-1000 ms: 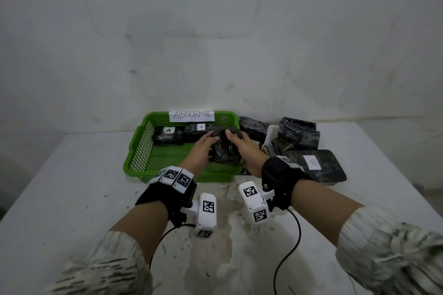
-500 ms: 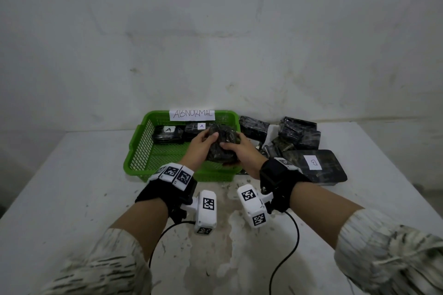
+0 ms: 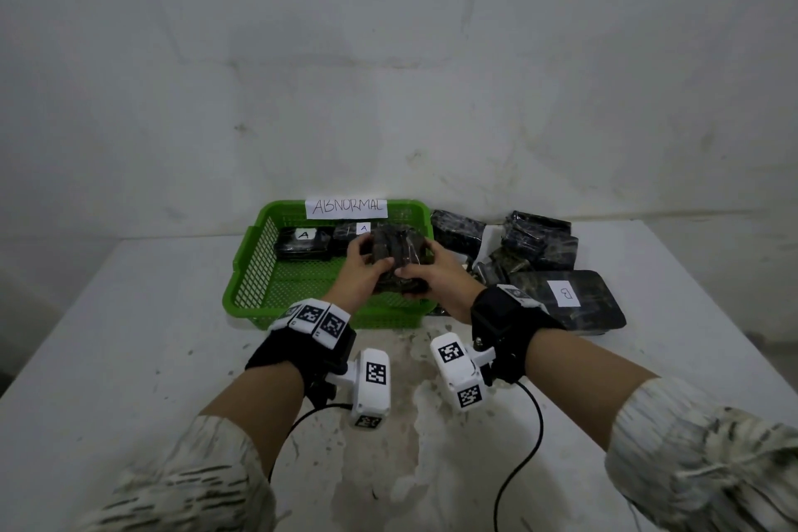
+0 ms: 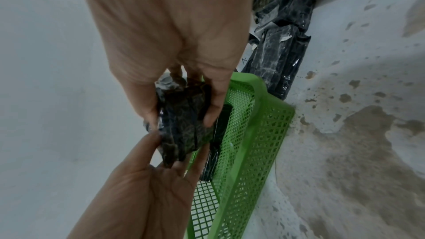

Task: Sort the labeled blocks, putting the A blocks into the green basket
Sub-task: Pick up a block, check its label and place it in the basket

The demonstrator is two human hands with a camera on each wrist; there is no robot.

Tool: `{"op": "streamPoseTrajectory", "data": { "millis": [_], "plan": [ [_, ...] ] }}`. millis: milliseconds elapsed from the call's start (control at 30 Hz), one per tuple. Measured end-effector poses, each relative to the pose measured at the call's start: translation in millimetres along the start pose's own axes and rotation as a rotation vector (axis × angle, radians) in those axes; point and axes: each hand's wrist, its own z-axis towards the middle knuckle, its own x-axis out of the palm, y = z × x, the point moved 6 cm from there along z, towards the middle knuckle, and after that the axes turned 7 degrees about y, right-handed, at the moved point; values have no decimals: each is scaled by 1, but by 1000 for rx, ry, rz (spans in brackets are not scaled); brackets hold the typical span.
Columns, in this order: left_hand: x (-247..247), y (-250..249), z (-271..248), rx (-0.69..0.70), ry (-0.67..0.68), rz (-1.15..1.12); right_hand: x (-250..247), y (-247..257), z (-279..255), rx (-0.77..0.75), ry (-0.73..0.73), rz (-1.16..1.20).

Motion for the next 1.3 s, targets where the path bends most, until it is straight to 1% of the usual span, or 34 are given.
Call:
{"op": "streamPoseTrajectory", "data": {
  "millis": [67,100,167,233,267,333,400,467,533,667,733,933,1133,1200,1300],
  "plan": [
    [-7,-1,0,51,-86,35,1,3,-3,-18,2,-12],
    [-10,-1,0,59,-103,49,2,4,-4,-18,14,-2],
    [-13,1,-1,36,-74,25,4,7,-6,-15,41,43],
    [-13,1,-3,32,-15,-34,4,9,-6,-13,50,77],
    [-11,0,-4,50,20,-35,3,9,-5,-11,51,79],
    [-7,-6,-7,112,76,39,3,8,-3,-1,40,58],
    [-6,-12,-8,176,72,90,4,7,-2,-2,17,57],
    [-5,-15,-9,197,72,83,5,5,-1,0,17,92],
    [-3,-14,-9,169,96,58,4,5,0,-9,-3,113],
    [5,-9,-10,33,196,-41,-5,4,3,-35,-93,109],
    [9,-10,-11,-8,205,-112,-6,3,2,-31,-98,125],
    [8,-10,-3,55,165,-204,4,2,-2,-16,11,146],
    [7,-9,-4,44,199,-203,2,6,-1,-28,-35,85],
    [6,-9,-5,57,181,-197,4,4,-1,-18,-12,99],
    [-1,-9,-5,49,126,-199,7,1,-3,-4,61,128]
  ]
}}
